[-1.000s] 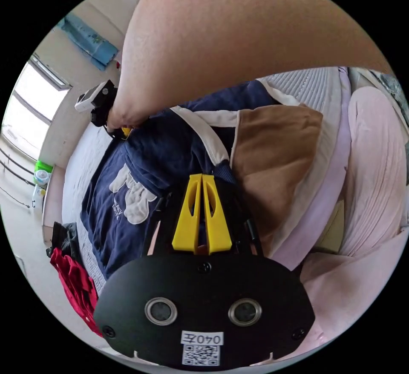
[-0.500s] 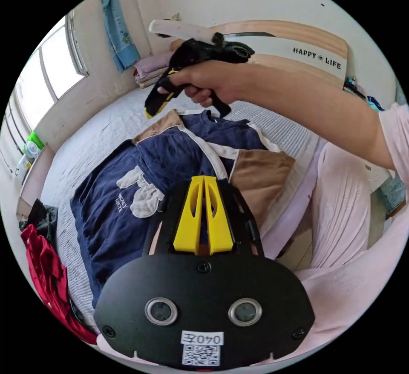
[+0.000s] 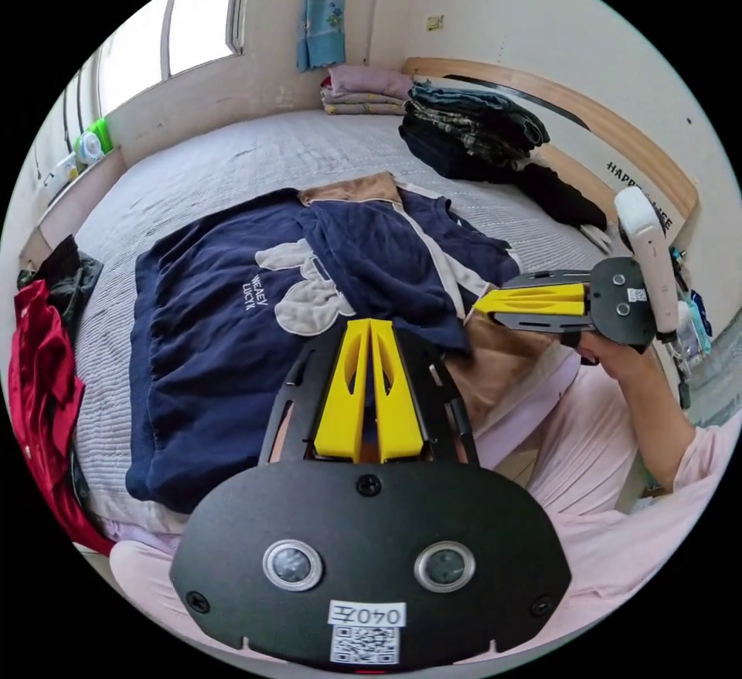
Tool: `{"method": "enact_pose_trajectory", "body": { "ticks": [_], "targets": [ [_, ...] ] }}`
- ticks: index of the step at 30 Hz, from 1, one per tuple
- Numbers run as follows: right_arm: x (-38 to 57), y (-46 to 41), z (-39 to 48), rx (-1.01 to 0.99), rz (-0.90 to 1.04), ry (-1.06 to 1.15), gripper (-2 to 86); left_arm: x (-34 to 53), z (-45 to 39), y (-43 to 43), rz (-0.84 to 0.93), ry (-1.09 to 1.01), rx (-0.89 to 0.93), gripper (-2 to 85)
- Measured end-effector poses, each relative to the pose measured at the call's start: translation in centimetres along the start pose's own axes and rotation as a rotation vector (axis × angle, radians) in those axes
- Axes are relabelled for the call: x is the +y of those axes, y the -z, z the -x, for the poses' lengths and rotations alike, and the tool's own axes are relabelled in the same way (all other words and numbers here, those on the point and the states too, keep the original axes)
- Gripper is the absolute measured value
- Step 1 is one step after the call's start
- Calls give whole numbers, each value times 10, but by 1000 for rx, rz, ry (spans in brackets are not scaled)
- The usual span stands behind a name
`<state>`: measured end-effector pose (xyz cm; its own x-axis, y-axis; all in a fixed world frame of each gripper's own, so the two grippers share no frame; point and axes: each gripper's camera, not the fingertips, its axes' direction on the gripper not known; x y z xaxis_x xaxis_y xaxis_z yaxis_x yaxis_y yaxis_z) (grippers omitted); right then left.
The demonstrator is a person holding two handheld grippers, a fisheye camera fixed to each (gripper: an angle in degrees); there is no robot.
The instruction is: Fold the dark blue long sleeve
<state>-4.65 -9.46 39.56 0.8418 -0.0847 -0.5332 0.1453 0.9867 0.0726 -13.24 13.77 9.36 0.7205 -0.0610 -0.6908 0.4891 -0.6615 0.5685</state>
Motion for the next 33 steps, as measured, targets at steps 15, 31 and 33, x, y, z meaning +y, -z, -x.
{"method": "enact_pose_trajectory", "body": {
  "ticks": [15, 31, 33],
  "targets": [
    [23, -28, 115, 161, -67, 180, 68, 27, -51, -18, 16, -229, -96, -8],
    [44, -65, 152, 217, -34, 170, 52, 53, -99, -39, -9, -388, -268, 11],
    [44, -71, 153, 213, -31, 143, 35, 49, -103, -39, -13, -387, -251, -6]
  ]
}}
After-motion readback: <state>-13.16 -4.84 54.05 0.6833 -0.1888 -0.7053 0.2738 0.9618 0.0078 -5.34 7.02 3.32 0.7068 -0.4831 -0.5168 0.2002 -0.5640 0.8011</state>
